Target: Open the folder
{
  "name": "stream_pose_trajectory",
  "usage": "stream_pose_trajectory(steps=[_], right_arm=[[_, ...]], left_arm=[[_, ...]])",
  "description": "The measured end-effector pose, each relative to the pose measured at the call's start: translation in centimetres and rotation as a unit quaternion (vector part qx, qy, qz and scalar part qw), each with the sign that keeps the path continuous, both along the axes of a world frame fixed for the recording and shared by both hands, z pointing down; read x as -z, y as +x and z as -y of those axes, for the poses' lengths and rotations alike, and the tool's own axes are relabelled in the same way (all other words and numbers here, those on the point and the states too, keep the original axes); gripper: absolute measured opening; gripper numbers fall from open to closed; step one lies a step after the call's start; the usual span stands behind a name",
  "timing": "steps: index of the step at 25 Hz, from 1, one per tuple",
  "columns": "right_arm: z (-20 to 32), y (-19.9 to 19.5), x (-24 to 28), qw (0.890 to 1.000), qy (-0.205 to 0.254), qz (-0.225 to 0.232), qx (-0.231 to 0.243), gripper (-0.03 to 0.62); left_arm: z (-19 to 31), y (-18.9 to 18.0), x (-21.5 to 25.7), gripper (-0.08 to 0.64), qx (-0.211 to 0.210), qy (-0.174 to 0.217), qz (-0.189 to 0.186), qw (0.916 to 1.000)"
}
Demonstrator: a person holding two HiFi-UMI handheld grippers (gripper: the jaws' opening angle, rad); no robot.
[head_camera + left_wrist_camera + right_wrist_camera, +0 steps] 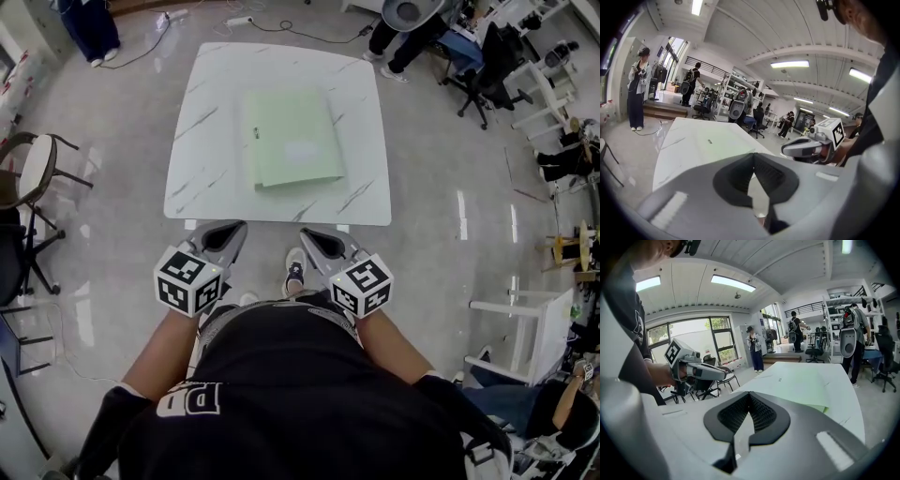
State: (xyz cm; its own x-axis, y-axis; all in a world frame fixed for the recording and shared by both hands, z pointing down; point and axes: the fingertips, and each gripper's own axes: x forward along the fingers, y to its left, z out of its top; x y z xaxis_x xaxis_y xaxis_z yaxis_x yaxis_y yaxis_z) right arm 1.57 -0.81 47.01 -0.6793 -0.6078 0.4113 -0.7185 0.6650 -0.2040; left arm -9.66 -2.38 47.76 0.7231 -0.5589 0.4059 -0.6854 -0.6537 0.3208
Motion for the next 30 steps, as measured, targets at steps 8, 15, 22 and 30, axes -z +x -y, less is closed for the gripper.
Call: stream_pose_trajectory(steps=[8, 15, 22, 30], right_arm=[[5.6, 2.2, 0.4, 0.999, 0.010, 0.005, 0.040, 0.000], [9.2, 3.9, 0.3, 0.997, 0.009, 0.011, 0.079, 0.000], [11.6, 6.0, 0.0, 0.993, 0.005, 0.016, 0.118, 0.000], [12.3, 6.8, -0.8, 0.990, 0.003, 0.017, 0.140, 0.000]], left_arm=[[4.8, 2.7, 0.9, 0.049, 0.034, 0.011, 0.008, 0.9993], [7.7, 4.7, 1.0, 0.049, 0.067, 0.009, 0.018, 0.9975], [9.7, 6.4, 1.2, 0.049, 0.105, 0.009, 0.030, 0.9939], [10.3, 6.8, 0.7, 0.049, 0.125, 0.003, 0.041, 0.9914]])
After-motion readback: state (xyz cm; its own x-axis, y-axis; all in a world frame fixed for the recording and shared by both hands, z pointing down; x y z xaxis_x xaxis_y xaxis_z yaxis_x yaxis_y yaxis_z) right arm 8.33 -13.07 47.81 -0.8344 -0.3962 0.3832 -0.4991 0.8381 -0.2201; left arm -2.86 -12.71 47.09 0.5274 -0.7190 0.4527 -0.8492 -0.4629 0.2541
